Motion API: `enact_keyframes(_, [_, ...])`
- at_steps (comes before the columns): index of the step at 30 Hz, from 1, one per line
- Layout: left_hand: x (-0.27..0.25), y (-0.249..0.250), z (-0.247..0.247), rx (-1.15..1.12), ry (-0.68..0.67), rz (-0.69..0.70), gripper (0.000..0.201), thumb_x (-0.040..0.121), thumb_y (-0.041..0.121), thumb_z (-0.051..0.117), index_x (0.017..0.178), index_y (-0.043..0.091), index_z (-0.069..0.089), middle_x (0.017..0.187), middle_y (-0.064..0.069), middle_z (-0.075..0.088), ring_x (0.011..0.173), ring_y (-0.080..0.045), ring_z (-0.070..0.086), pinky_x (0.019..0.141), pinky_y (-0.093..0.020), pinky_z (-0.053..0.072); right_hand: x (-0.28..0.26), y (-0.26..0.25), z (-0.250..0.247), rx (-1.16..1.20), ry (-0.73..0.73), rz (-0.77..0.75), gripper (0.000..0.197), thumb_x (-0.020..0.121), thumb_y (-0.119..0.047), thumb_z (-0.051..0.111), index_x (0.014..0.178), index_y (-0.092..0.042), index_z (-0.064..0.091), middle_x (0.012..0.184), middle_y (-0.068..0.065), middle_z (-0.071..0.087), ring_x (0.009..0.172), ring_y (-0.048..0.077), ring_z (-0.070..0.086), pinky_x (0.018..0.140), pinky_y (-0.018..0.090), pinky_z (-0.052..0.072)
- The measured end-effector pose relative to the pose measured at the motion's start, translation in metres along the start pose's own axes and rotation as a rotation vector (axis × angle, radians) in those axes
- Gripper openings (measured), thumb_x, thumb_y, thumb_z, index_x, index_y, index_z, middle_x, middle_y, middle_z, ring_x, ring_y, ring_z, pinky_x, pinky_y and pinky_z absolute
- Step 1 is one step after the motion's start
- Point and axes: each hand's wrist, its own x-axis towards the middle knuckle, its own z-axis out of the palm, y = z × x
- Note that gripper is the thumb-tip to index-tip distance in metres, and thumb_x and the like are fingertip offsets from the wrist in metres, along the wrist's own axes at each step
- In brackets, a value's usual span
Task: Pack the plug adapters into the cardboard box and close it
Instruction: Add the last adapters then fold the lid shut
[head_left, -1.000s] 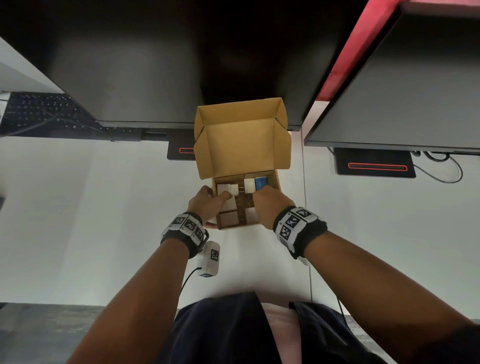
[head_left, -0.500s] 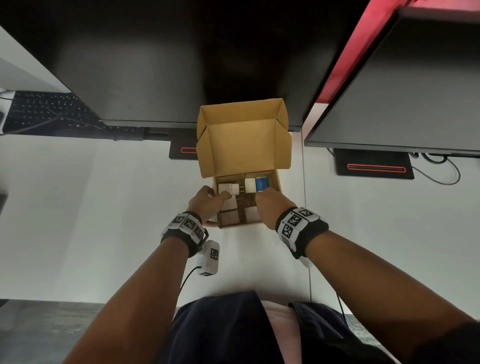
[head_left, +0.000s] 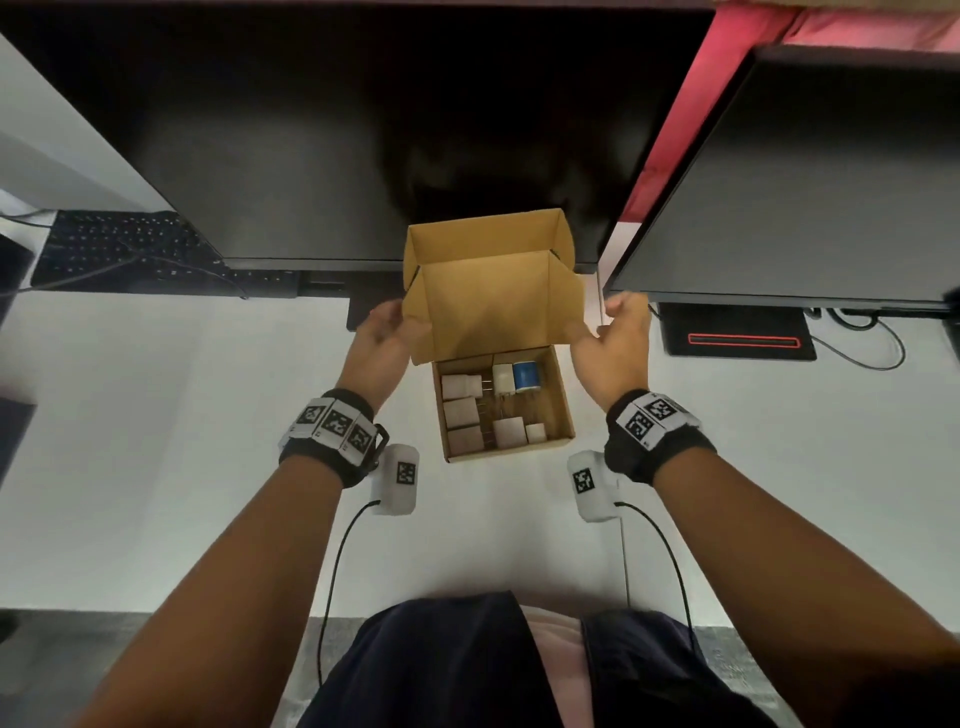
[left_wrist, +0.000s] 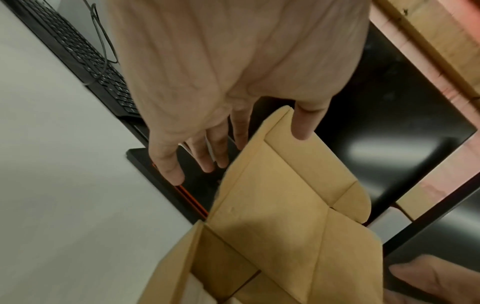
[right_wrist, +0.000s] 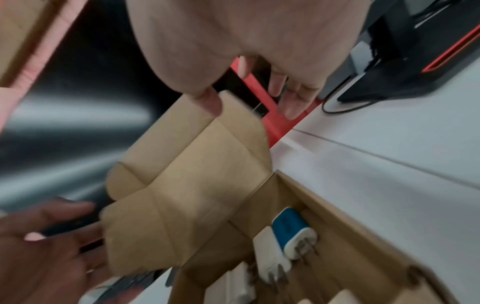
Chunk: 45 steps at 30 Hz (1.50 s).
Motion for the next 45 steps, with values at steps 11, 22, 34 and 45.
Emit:
enact_keyframes(11, [-0.027, -0.020, -0.004, -0.298, 0.014, -0.059, 0.037, 0.109, 0.034, 0.036, 0.109, 0.018, 0.069, 0.119, -0.014, 0.077, 0.111, -0.031, 0.073, 0.107, -0.045, 0.049, -0.018, 0.016, -0.018, 0.463, -0.223, 0.284, 0.044, 0.103, -0.051, 0.032, 0.128, -0.025, 0.057, 0.115, 0.007, 0.068, 0.110, 0.027, 0.061, 0.100, 0.044, 0.045])
enact_keyframes(22, [-0.035, -0.064, 0.014, 0.355, -0.109, 0.034, 0.015, 0.093, 0.029, 0.074, 0.106, 0.027, 0.065, 0.100, -0.002, 0.073, 0.088, -0.022, 0.069, 0.066, -0.026, 0.051, -0.052, 0.065, -0.022, -0.160, -0.349, 0.117, 0.028, 0.087, -0.042, 0.066, 0.115, -0.039, 0.063, 0.122, -0.003, 0.056, 0.103, 0.021, 0.061, 0.085, 0.032, 0.048])
enact_keyframes(34, [-0.031, -0.066, 0.017, 0.260, -0.061, -0.067, 0.023, 0.091, 0.038, 0.077, 0.101, 0.018, 0.072, 0.085, -0.003, 0.078, 0.083, -0.023, 0.077, 0.087, -0.048, 0.066, -0.052, 0.068, -0.018, -0.157, -0.270, 0.199, 0.040, 0.087, -0.051, 0.065, 0.083, -0.012, 0.066, 0.083, 0.001, 0.070, 0.078, 0.020, 0.065, 0.075, 0.036, 0.052])
enact_keyframes(45, [-0.036, -0.076, 0.021, 0.501, -0.102, -0.156, 0.038, 0.095, 0.029, 0.072, 0.123, 0.024, 0.047, 0.111, -0.013, 0.070, 0.076, -0.020, 0.066, 0.064, -0.030, 0.053, -0.064, 0.084, -0.013, -0.364, -0.282, 0.182, 0.028, 0.092, -0.044, 0.062, 0.099, -0.018, 0.062, 0.094, 0.006, 0.067, 0.081, 0.019, 0.063, 0.058, 0.016, 0.037])
